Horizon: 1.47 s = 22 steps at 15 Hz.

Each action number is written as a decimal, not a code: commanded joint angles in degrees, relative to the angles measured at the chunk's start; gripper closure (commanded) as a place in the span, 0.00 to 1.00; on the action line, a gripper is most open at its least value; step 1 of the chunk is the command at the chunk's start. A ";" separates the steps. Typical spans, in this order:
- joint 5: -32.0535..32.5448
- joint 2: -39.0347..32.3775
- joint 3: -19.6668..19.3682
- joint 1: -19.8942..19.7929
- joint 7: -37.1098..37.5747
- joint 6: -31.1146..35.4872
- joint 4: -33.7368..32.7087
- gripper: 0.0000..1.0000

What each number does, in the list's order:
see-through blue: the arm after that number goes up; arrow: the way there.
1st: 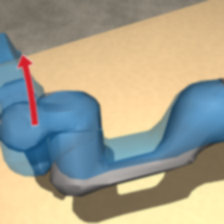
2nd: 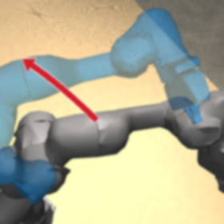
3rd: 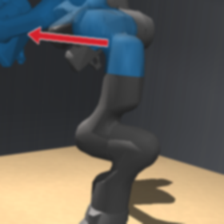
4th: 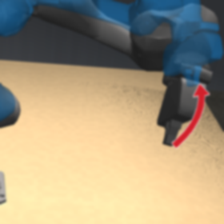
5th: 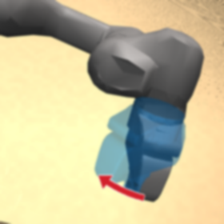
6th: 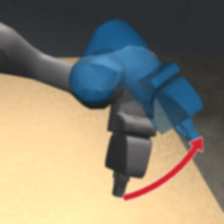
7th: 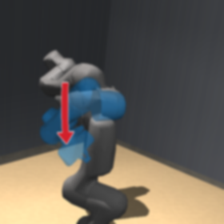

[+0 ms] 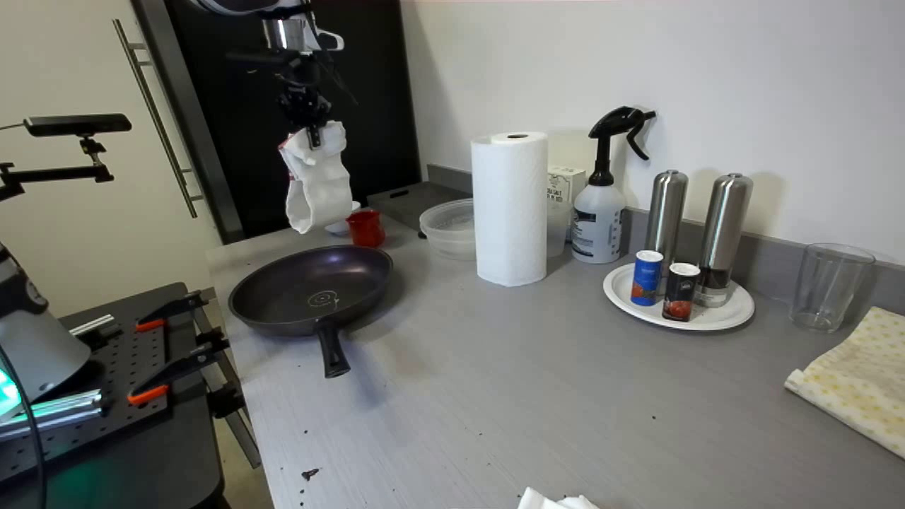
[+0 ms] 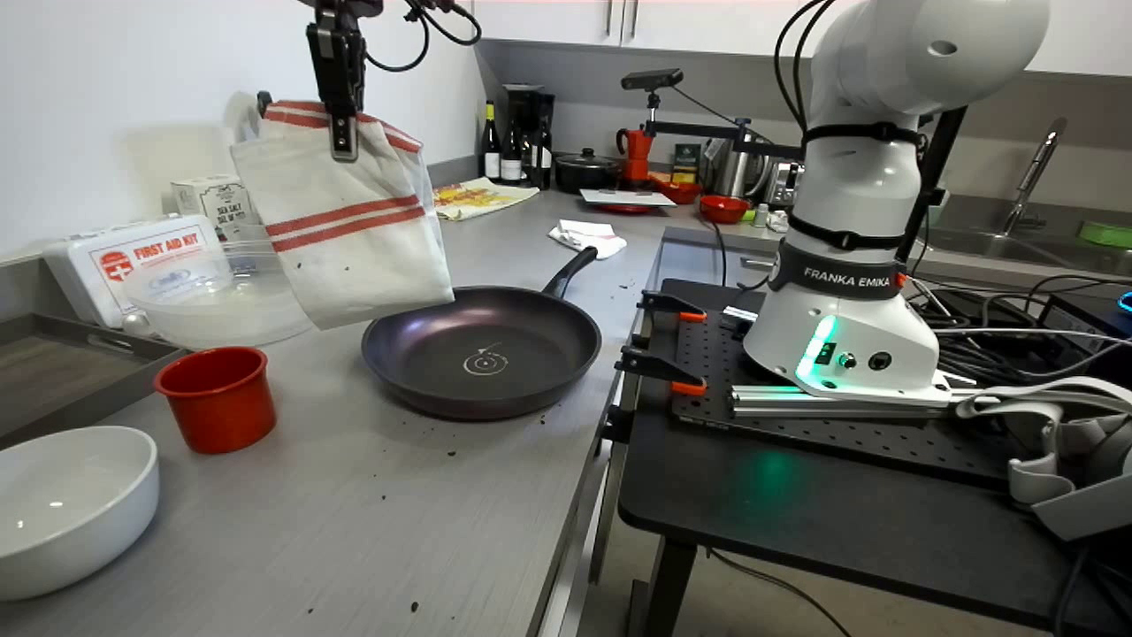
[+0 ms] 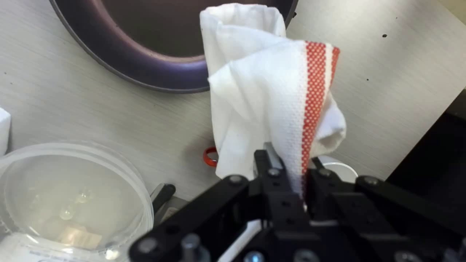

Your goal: Use the white tea towel to wipe the grey pan

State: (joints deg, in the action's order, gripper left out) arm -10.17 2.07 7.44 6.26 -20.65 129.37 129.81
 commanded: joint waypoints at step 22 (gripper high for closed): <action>-25.42 -0.62 -8.47 -0.68 -24.06 21.49 28.37 0.97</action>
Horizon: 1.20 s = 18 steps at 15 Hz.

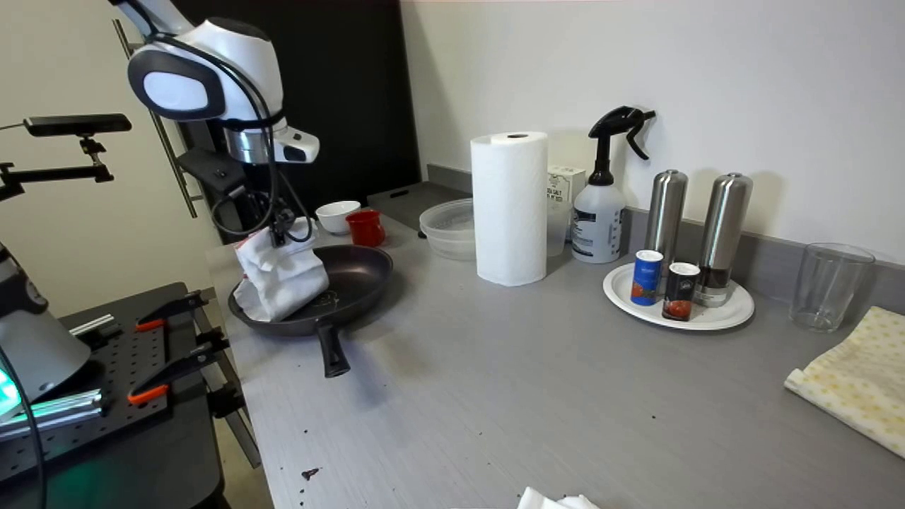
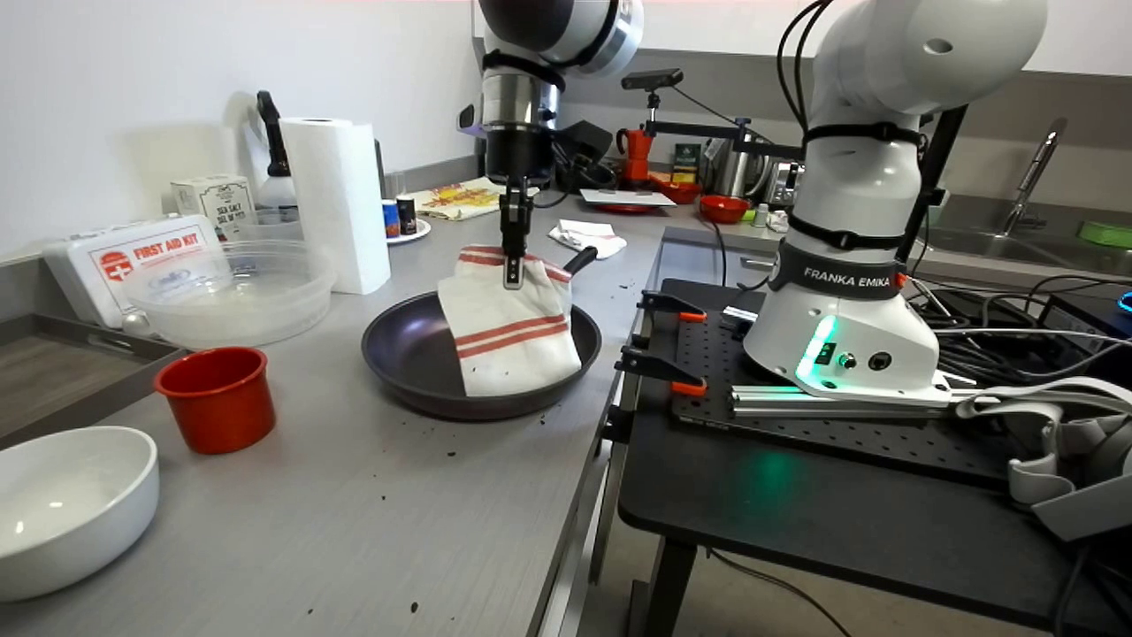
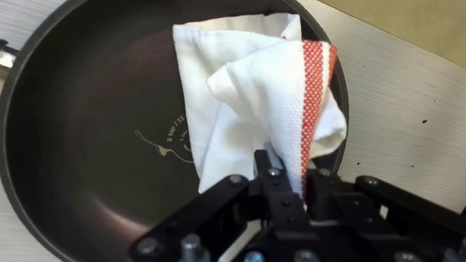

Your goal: Use the white tea towel to wipe the grey pan

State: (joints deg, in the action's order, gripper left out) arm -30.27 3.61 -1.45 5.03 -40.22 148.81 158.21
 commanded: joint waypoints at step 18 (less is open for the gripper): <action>-22.73 -25.59 5.06 -0.29 -13.47 16.61 -7.94 0.97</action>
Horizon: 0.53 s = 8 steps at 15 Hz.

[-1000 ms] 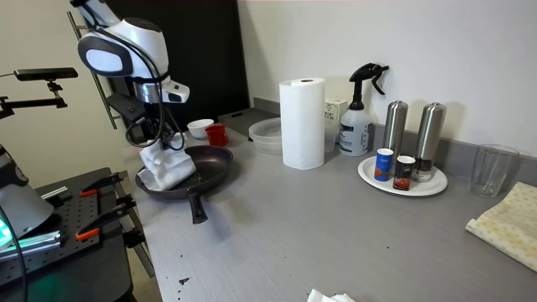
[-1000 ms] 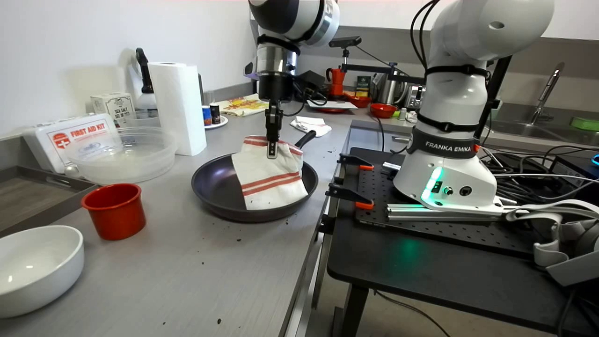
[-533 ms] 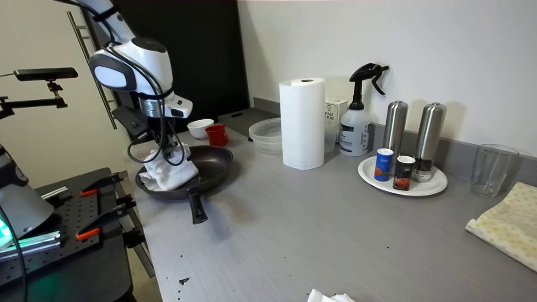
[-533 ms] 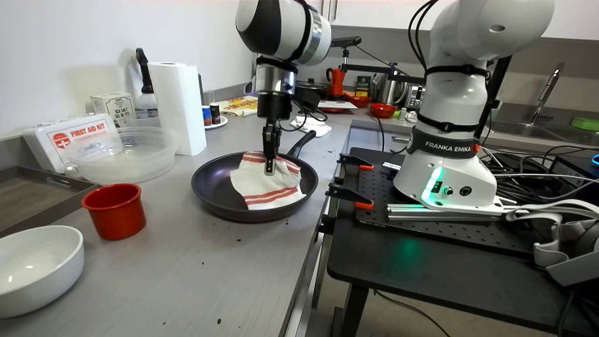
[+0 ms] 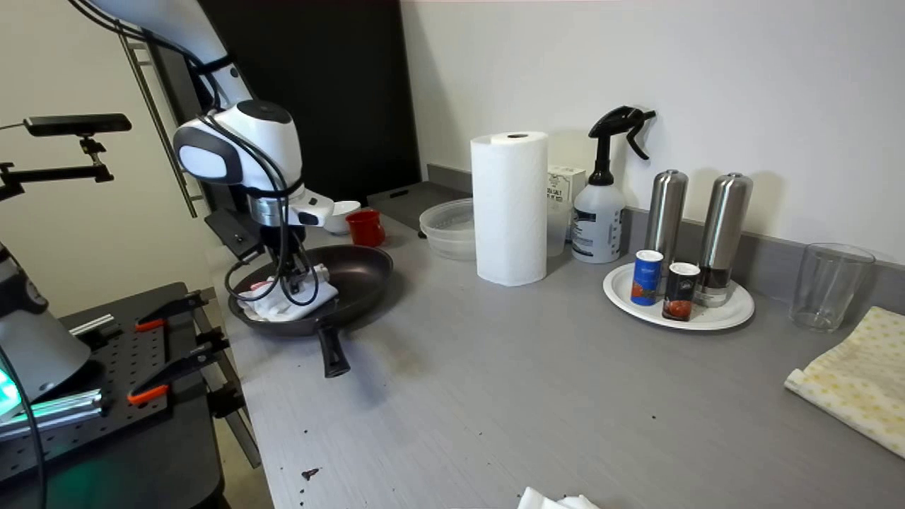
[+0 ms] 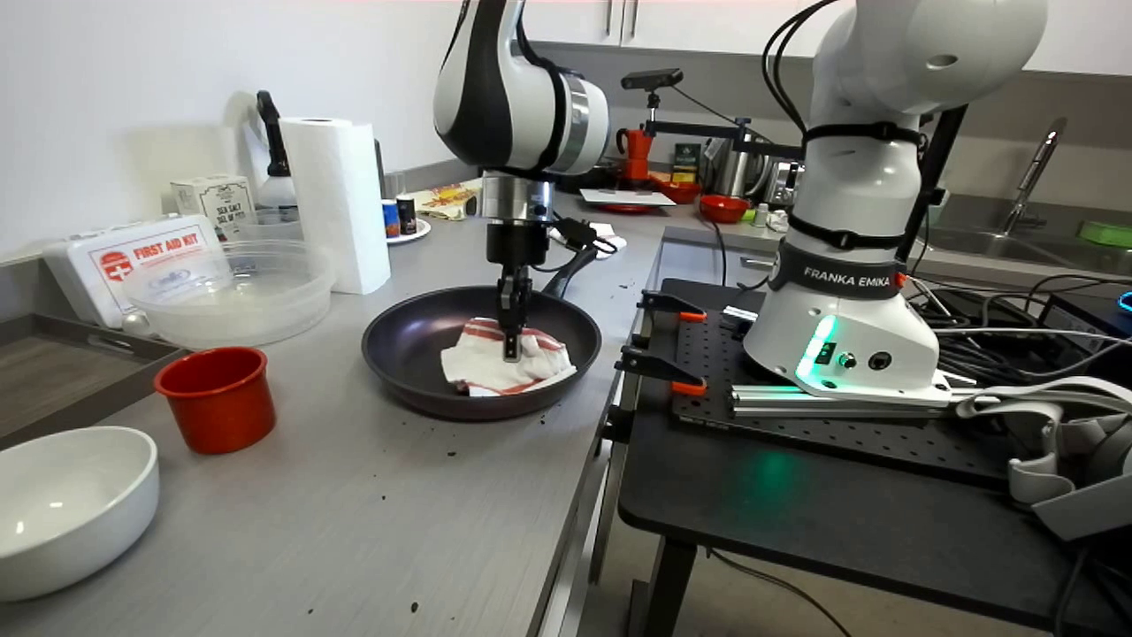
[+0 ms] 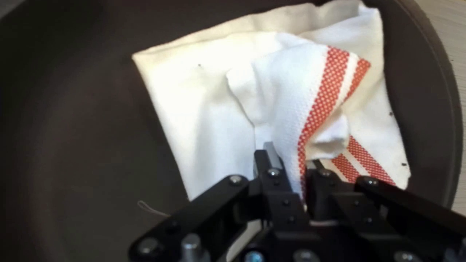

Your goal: Use the white tea towel to wipe the grey pan

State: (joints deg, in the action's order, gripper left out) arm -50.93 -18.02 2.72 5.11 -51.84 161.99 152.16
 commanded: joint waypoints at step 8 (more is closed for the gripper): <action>-4.15 -6.42 4.20 -3.44 -4.36 2.42 -3.90 0.97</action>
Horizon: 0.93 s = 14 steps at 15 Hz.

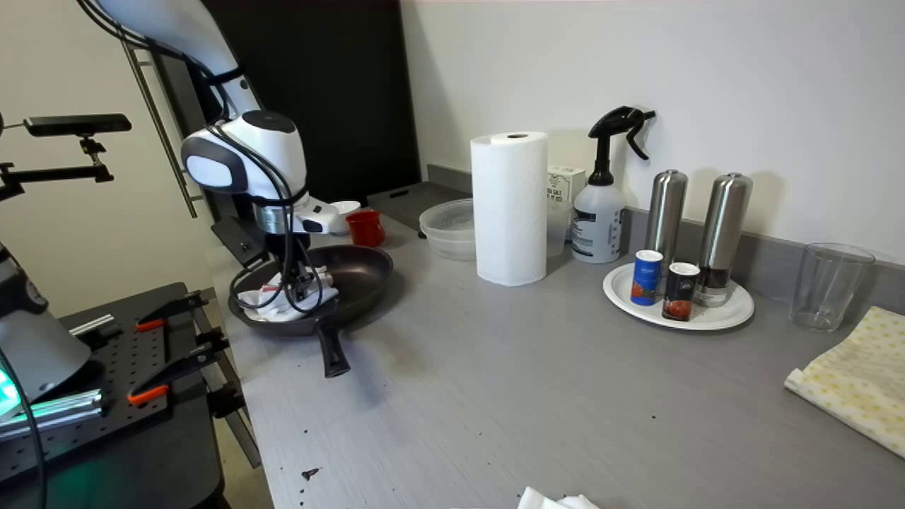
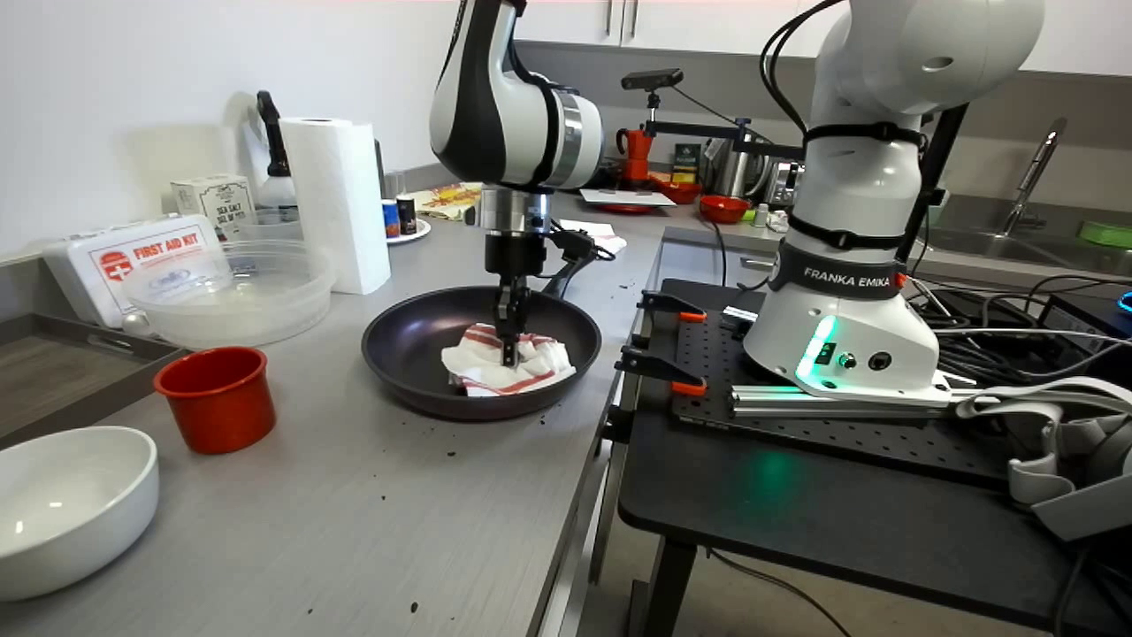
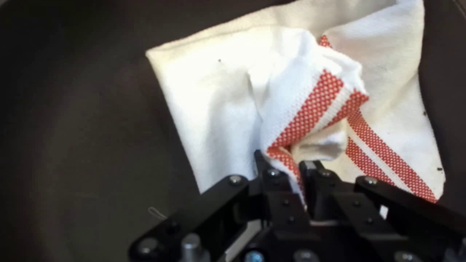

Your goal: Use the white tea towel to wipe the grey pan

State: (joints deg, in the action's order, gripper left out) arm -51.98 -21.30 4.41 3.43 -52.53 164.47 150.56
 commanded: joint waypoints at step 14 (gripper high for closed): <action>-4.74 -5.47 10.52 -3.44 -8.51 -3.32 -3.65 0.97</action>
State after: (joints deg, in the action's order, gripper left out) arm -56.98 -23.50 13.52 -1.24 -60.45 161.47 148.07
